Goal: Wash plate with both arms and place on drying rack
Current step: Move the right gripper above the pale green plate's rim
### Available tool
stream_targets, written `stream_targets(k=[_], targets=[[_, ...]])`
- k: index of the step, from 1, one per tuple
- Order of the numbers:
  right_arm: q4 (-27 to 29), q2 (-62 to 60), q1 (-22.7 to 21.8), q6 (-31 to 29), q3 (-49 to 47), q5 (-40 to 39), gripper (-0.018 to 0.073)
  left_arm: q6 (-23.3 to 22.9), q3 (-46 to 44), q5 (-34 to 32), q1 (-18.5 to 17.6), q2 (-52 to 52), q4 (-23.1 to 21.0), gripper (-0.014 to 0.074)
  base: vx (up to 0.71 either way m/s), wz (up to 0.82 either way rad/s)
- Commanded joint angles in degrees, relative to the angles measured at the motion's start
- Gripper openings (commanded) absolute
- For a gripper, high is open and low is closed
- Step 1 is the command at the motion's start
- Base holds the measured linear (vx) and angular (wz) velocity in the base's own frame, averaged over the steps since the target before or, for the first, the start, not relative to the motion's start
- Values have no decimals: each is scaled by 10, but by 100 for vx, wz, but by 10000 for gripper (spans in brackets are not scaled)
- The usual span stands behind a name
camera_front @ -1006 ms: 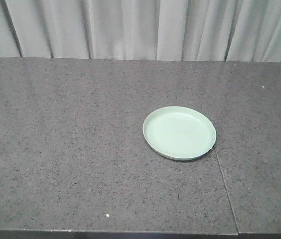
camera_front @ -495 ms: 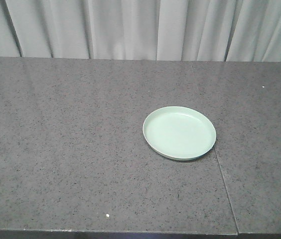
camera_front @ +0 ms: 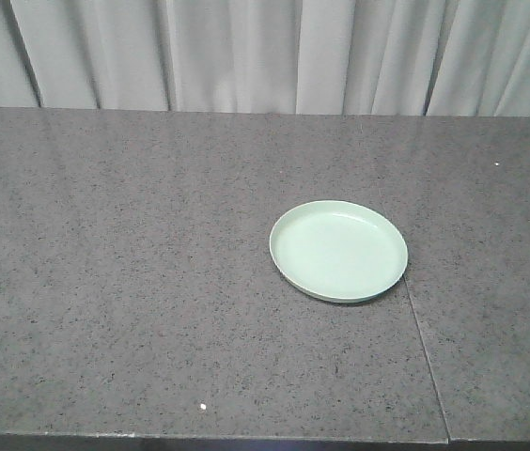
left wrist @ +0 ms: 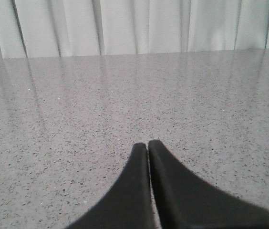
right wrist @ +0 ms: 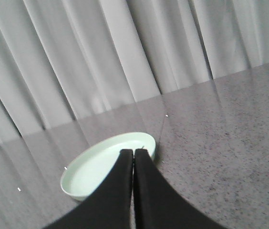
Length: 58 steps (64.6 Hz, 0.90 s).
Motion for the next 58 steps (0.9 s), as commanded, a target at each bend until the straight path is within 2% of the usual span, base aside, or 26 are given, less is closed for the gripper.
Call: stream_targets(k=[1, 9, 17, 24, 29, 35, 44, 51, 55, 58], targets=[[49, -2, -2, 10, 0, -90, -4, -4, -17, -45, 1, -9, -1, -6, 0, 0], [104, 1, -2, 11, -24, -89, -3, -4, -17, -45, 1, -9, -1, -6, 0, 0], [103, 28, -2, -1, -89, -34, -3, -4, -17, -45, 1, -9, -1, -6, 0, 0], [105, 58, -2, -5, -142, -36, -1, -4, -17, -45, 1, -9, -1, -6, 0, 0], [96, 75, -2, -12, -168, -43, -1, -4, -17, -45, 1, -9, -1, -6, 0, 0], [55, 106, -2, -60, -200, -25, -1, -4, -17, -45, 1, -9, -1, -6, 0, 0], [43, 178, -1, -82, -276, 87, 4, -4, -17, -45, 1, -9, -1, -6, 0, 0], [46, 250, -1, -155, -339, 164, 54, -4, -17, -45, 1, -9, -1, -6, 0, 0], [54, 286, -1, -188, -370, 189, 117, -4, -17, -45, 1, -9, -1, -6, 0, 0], [61, 315, -1, -208, -392, 205, 200, -4, -17, -45, 1, -9, -1, -6, 0, 0]])
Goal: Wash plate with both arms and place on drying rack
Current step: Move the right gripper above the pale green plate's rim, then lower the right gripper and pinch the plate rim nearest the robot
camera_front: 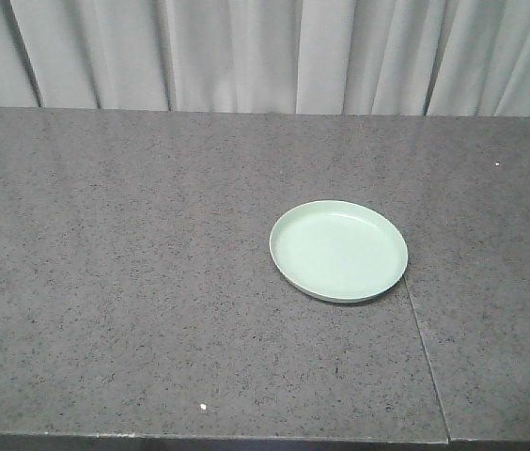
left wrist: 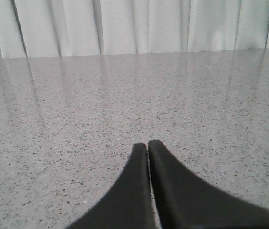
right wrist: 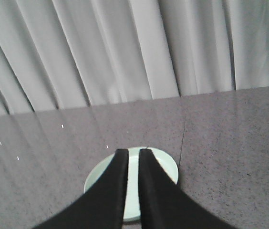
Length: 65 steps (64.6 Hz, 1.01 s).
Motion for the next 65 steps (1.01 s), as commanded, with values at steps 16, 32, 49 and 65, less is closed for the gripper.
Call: stream_targets(k=[16, 32, 49, 65], targets=[[12, 141, -1, -81, -87, -94, 596, -4, -17, -45, 1, -9, -1, -6, 0, 0], [12, 263, -1, -147, -198, -22, 553, -4, -17, -45, 1, -9, -1, -6, 0, 0], [11, 462, -1, -162, -367, 117, 547, -4, -17, -45, 1, -9, -1, -6, 0, 0], [-24, 643, -1, -113, -482, 204, 547, -4, -17, -45, 1, -9, -1, -6, 0, 0]])
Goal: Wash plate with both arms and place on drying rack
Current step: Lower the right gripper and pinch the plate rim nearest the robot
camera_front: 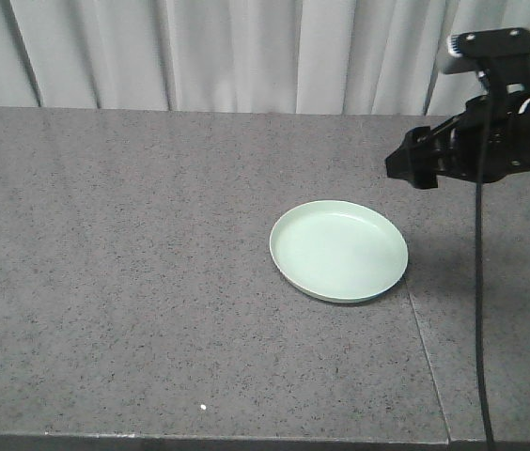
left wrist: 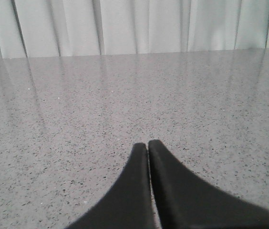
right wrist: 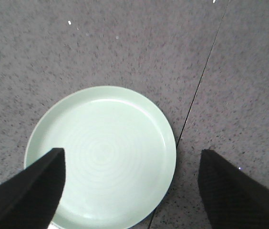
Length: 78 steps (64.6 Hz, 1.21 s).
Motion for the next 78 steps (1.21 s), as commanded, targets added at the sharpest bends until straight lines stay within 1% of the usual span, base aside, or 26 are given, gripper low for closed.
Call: stream_targets(k=[1, 12, 18, 29, 33, 46, 54, 60, 65, 78], targets=[[-24, 43, -1, 34, -55, 5, 547, -4, -17, -45, 1, -9, -1, -6, 0, 0], [-94, 134, -1, 102, -115, 43, 547, -4, -17, -45, 1, -9, -1, -6, 0, 0], [-116, 168, -1, 119, -144, 63, 547, -4, -17, -45, 1, -9, -1, -6, 0, 0], [-122, 216, -1, 127, -181, 89, 547, -4, -17, -45, 1, -9, -1, -6, 0, 0], [-126, 228, -1, 136, -185, 91, 547, -4, -17, -45, 1, -9, -1, -6, 0, 0], [-127, 252, -1, 136, -188, 111, 545, -4, -17, -45, 1, -9, -1, -6, 0, 0], [-127, 258, -1, 136, -188, 121, 519, -4, -17, -45, 1, -9, -1, -6, 0, 0], [-128, 258, -1, 136, -188, 128, 467, -4, -17, -45, 1, -9, -1, -6, 0, 0], [-129, 258, -1, 136, -188, 136, 397, -4, -17, -45, 1, -9, -1, -6, 0, 0], [-132, 258, -1, 136, -188, 167, 109, -4, -17, -45, 1, -9, -1, -6, 0, 0]])
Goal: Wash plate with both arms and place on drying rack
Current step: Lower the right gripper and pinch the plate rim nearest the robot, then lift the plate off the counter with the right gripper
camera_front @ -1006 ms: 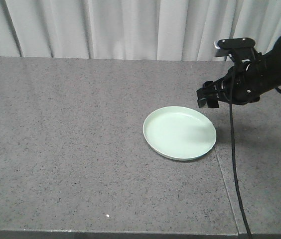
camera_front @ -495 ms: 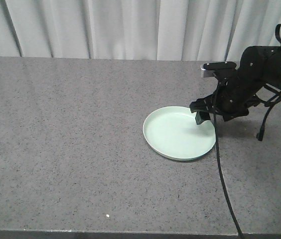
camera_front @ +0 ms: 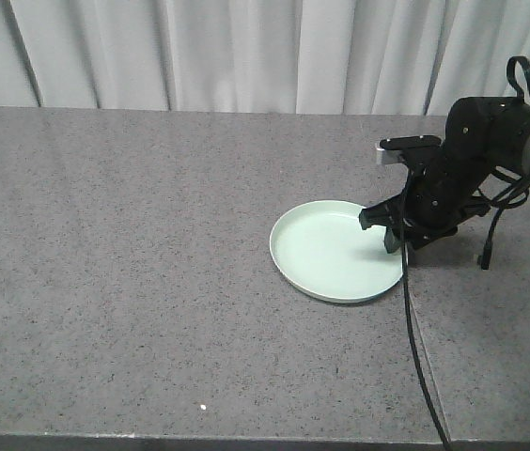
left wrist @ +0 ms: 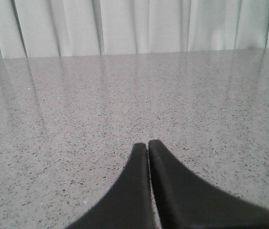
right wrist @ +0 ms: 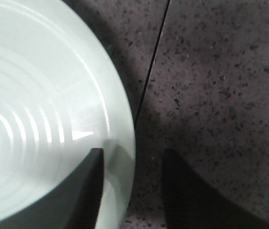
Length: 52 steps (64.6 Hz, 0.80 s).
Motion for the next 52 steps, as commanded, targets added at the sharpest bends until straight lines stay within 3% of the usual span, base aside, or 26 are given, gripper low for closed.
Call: stream_targets(k=[1, 6, 27, 52], targets=[[-3, -32, -1, -1, -17, 6, 86, -4, -17, -45, 1, -9, -1, -6, 0, 0], [-3, -32, -1, -3, -17, 11, -16, -4, -17, -45, 1, -9, -1, -6, 0, 0], [14, -61, -2, -8, -17, 10, -6, -4, -17, -45, 1, -9, -1, -6, 0, 0], [76, -267, -2, -39, -13, 27, -1, -4, -17, -45, 1, -9, -1, -6, 0, 0]])
